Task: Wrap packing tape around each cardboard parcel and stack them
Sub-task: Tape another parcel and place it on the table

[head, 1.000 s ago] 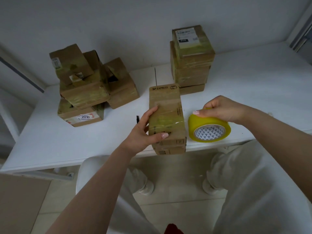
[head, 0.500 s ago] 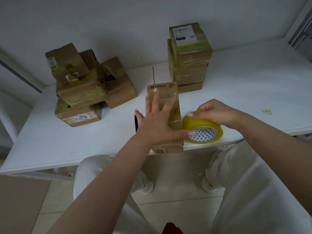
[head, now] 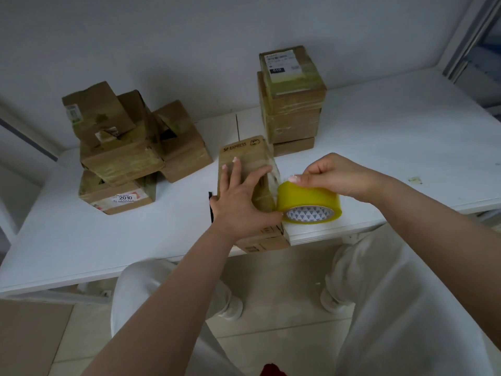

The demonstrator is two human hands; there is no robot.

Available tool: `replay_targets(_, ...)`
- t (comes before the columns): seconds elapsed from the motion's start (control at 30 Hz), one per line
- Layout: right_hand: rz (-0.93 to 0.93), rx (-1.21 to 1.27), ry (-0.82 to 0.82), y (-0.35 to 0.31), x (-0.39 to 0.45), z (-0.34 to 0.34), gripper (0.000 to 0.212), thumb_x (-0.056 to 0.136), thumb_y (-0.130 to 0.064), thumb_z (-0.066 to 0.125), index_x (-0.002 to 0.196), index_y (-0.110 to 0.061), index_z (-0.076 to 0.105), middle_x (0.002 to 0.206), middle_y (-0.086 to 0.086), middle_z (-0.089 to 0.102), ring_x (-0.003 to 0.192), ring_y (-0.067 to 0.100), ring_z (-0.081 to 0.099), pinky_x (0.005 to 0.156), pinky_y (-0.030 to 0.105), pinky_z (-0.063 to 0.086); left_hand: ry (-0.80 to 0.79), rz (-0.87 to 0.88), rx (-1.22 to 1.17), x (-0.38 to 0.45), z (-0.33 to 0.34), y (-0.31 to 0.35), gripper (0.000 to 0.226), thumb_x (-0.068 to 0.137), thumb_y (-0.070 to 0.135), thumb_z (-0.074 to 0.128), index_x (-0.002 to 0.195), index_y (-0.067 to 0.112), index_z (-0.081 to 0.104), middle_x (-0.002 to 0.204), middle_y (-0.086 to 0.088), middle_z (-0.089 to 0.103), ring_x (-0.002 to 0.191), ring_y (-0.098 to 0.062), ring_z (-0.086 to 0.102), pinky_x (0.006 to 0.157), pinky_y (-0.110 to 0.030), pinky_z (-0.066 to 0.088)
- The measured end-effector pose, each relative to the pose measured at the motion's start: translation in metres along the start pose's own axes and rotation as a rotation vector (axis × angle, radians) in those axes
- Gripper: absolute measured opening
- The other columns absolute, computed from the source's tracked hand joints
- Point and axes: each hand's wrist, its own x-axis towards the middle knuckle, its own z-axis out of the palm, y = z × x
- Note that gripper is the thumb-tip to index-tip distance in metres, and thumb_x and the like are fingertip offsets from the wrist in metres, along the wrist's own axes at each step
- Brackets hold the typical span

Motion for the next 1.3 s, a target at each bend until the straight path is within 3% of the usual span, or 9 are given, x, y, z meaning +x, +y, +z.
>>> replay_targets(0.17,-0.11,0.061,0.068,-0.035,-0.002,-0.018,0.074,0.059,-0.063,0.066,0.103,-0.004,0.073,0.098,0.014,0.073,0.094,0.029,0.069,0.092,0.039,0.051,0.11,0.042,-0.559,0.001,0.013,-0.016,0.086,0.055,0.055,0.075,0.131,0.062,0.037,0.159,0.009,0.011,0.149,-0.023,0.005,0.113,-0.059,0.027)
replay_targets(0.33,-0.115,0.059,-0.062,-0.041,0.003,-0.017,0.054,0.067,-0.056,0.063,0.098,-0.014,0.075,0.096,0.006,0.074,0.097,0.022,0.068,0.096,0.034,0.047,0.091,0.087,-0.907,-0.013,0.028,-0.036,0.08,0.071,0.032,0.077,0.14,0.043,0.037,0.145,0.009,0.032,0.135,-0.017,0.038,0.096,-0.039,0.052)
replay_targets(0.43,-0.114,0.063,-0.171,-0.04,0.011,0.004,0.034,0.072,-0.052,0.063,0.082,-0.02,0.071,0.08,-0.007,0.07,0.084,0.011,0.065,0.087,0.029,0.046,0.035,0.082,-0.965,-0.021,0.022,-0.06,0.077,0.076,0.027,0.073,0.142,0.04,0.035,0.145,0.008,0.037,0.126,-0.004,0.046,0.087,-0.022,0.053)
replay_targets(0.67,-0.102,-0.094,-0.119,-0.058,0.045,0.068,0.058,0.071,-0.07,0.062,0.083,-0.013,0.066,0.081,0.002,0.069,0.081,0.021,0.069,0.079,0.036,0.054,-0.03,-0.125,-0.919,-0.017,0.017,-0.088,0.043,0.075,0.008,0.08,0.109,0.029,0.063,0.105,0.013,0.071,0.104,-0.008,0.065,0.08,-0.018,0.054)
replay_targets(0.73,-0.088,-0.092,-0.144,-0.056,0.048,0.074,0.048,0.076,-0.066,0.062,0.081,-0.018,0.066,0.082,-0.003,0.069,0.083,0.016,0.069,0.081,0.033,0.053,-0.022,-0.15,-0.974,-0.014,0.021,-0.091,0.045,0.073,0.006,0.08,0.108,0.027,0.064,0.105,0.01,0.072,0.1,-0.007,0.067,0.081,-0.022,0.055)
replay_targets(0.87,-0.049,-0.093,-0.157,-0.056,0.051,0.073,0.066,0.062,-0.074,0.06,0.092,-0.016,0.07,0.091,0.0,0.073,0.088,0.016,0.07,0.089,0.038,0.055,-0.021,-0.149,-0.956,-0.013,0.021,-0.091,0.044,0.076,0.002,0.078,0.107,0.028,0.062,0.104,0.012,0.07,0.092,0.001,0.067,0.075,-0.016,0.054)
replay_targets(1.0,-0.087,-0.188,-0.144,-0.062,0.051,0.072,0.054,0.074,-0.067,0.064,0.074,-0.013,0.062,0.07,0.001,0.064,0.069,0.017,0.065,0.066,0.03,0.05,-0.024,-0.171,-0.949,-0.014,0.022,-0.093,0.046,0.076,0.007,0.079,0.113,0.028,0.06,0.109,0.01,0.068,0.102,-0.006,0.064,0.077,-0.017,0.054)
replay_targets(1.17,-0.034,-0.24,-0.098,-0.06,0.032,0.023,0.081,0.055,-0.074,0.063,0.091,-0.001,0.069,0.086,0.012,0.072,0.081,0.028,0.071,0.075,0.036,0.054,-0.089,-0.109,-0.922,-0.017,0.017,-0.091,0.07,0.082,0.009,0.074,0.14,0.033,0.042,0.122,0.022,0.048,0.092,0.016,0.06,0.07,-0.012,0.052)
replay_targets(1.3,0.075,-0.305,-0.068,-0.03,0.011,-0.017,0.071,0.057,-0.069,0.065,0.083,-0.003,0.071,0.076,0.01,0.07,0.072,0.019,0.067,0.068,0.03,0.049,-0.136,-0.096,-0.843,-0.017,0.015,-0.089,0.075,0.079,0.024,0.075,0.14,0.042,0.037,0.128,0.02,0.041,0.106,0.002,0.054,0.073,-0.011,0.053)
